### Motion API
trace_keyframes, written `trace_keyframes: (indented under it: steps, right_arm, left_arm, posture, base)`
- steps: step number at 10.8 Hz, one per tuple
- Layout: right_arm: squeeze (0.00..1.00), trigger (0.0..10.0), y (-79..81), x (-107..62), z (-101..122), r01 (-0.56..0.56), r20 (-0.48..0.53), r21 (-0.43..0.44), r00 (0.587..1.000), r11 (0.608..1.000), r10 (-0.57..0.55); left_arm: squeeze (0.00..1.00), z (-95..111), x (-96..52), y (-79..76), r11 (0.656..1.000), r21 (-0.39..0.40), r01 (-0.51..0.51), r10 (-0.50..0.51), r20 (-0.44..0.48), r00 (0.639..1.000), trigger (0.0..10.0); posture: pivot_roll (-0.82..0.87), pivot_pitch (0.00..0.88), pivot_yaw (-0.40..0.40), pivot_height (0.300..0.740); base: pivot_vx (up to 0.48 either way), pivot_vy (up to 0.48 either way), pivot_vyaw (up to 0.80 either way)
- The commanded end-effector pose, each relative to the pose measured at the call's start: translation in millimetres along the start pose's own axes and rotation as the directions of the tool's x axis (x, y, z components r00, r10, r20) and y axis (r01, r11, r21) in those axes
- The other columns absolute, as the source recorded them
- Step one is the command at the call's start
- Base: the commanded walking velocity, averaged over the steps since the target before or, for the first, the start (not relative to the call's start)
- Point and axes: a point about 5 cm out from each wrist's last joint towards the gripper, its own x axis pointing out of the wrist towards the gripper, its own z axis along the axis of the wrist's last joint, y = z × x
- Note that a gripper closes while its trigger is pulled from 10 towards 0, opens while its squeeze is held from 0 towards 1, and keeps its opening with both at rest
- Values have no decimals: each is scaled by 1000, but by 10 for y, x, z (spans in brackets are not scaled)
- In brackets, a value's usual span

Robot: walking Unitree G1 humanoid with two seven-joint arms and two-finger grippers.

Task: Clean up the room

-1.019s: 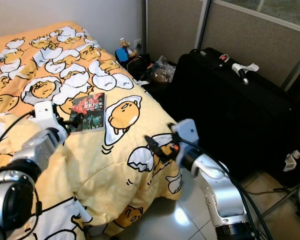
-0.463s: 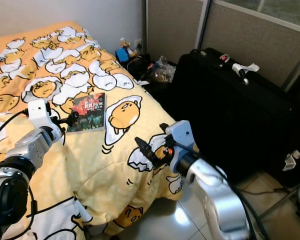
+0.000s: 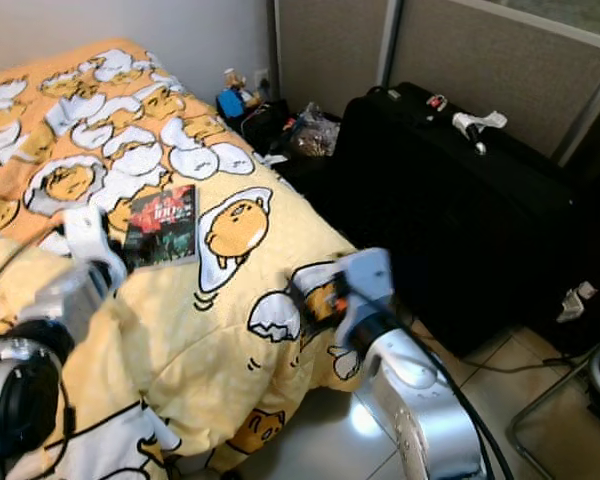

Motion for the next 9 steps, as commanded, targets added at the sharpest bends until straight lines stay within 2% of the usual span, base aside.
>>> trace_keyframes:
  steps: [1,2,3,4,5,6,7,8,9]
  right_arm:
    - [0,10000,-147,-12,-70,123,-25,-25,992,992,-123]
    - [0,10000,-257,-10,-111,217,-13,-34,976,976,-217]
    - [0,10000,-288,-7,-112,248,3,-39,969,968,-249]
    - [0,10000,-301,0,-114,279,6,-60,960,958,-280]
    - [0,10000,-292,15,-126,283,-7,-84,959,955,-285]
    - [0,10000,-263,35,-116,260,17,-123,966,958,-259]
    - [0,10000,-263,51,-103,249,33,-118,969,961,-246]
    - [0,10000,-262,79,-103,224,38,-83,974,971,-222]
    - [0,10000,-238,99,-110,188,38,-71,982,980,-185]
  left_arm:
    - [0,60,-10,9,999,32,18,-19,52,998,10000]
    - [0,141,-20,-73,991,83,101,-112,128,986,10000]
    - [0,162,-33,-129,983,116,145,-162,151,975,10000]
    - [0,150,-113,-225,969,158,191,-221,198,955,10000]
    - [0,70,-249,-309,953,211,219,-264,218,939,10000]
    - [0,-44,-457,-369,956,205,211,-260,256,931,10000]
    - [0,-83,-622,-437,958,189,215,-262,277,924,10000]
    - [0,-108,-726,-494,947,218,235,-292,278,915,10000]
    - [0,-114,-750,-485,942,255,217,-285,275,918,10000]
  posture:
    - [-163,0,134,740]
    - [-153,0,148,740]
    - [-152,0,152,740]
    - [-150,0,151,740]
    - [-149,0,143,740]
    - [-143,0,130,740]
    - [-131,0,115,740]
    - [-110,0,100,740]
    - [-100,0,94,740]
  base:
    - [0,0,0]
    - [0,0,0]
    - [0,0,0]
    - [0,0,0]
    - [0,0,0]
    - [0,0,0]
    - [0,0,0]
    - [0,0,0]
    - [0,0,425]
